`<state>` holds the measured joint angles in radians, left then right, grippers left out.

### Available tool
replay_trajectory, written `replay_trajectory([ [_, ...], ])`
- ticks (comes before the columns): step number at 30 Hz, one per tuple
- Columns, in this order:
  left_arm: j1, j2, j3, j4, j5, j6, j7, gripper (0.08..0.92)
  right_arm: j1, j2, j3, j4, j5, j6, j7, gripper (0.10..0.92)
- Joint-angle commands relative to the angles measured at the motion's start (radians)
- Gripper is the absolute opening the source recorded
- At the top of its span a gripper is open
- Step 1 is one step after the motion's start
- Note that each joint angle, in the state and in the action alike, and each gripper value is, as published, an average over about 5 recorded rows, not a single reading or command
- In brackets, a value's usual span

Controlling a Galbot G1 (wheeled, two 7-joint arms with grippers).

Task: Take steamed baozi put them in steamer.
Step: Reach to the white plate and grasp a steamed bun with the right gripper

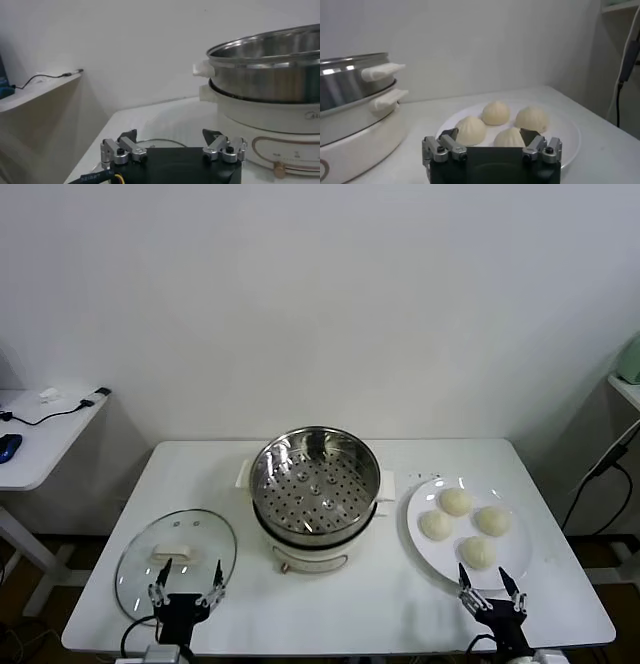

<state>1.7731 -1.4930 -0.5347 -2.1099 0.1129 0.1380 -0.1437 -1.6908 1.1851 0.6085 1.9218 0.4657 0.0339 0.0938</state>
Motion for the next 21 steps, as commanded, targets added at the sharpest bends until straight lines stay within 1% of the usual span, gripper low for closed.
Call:
replay_trajectory([
  [1, 0.007, 0.004, 0.002, -0.01, 0.001, 0.003, 0.001, 0.823, 0.038, -0.008, 0.023, 0.019, -0.018, -0.078, 0.003, 0.823],
  [4, 0.012, 0.006, 0.003, -0.014, 0.001, 0.001, 0.0, 0.823, 0.129, -0.068, 0.06, 0.03, -0.03, -0.194, 0.015, 0.823],
  [7, 0.018, 0.009, 0.004, -0.021, 0.001, -0.004, -0.003, 0.823, 0.273, -0.163, 0.094, 0.016, 0.022, -0.332, 0.004, 0.823],
  [11, 0.026, 0.011, 0.004, -0.03, 0.0, -0.009, -0.008, 0.823, 0.459, -0.289, 0.092, -0.058, 0.062, -0.491, -0.035, 0.823],
  [13, 0.028, 0.013, 0.005, -0.031, 0.001, -0.012, -0.01, 0.823, 0.533, -0.356, 0.055, -0.118, 0.045, -0.533, -0.095, 0.823],
  [15, 0.031, 0.014, 0.006, -0.032, 0.004, -0.016, -0.01, 0.823, 0.602, -0.439, -0.014, -0.194, -0.014, -0.474, -0.196, 0.823],
  [18, 0.035, 0.015, 0.009, -0.035, 0.012, -0.021, -0.011, 0.823, 0.693, -0.577, -0.151, -0.3, -0.15, -0.318, -0.375, 0.823],
  [21, 0.042, 0.015, 0.012, -0.039, 0.018, -0.025, -0.011, 0.823, 0.778, -0.712, -0.293, -0.364, -0.246, -0.231, -0.551, 0.823],
])
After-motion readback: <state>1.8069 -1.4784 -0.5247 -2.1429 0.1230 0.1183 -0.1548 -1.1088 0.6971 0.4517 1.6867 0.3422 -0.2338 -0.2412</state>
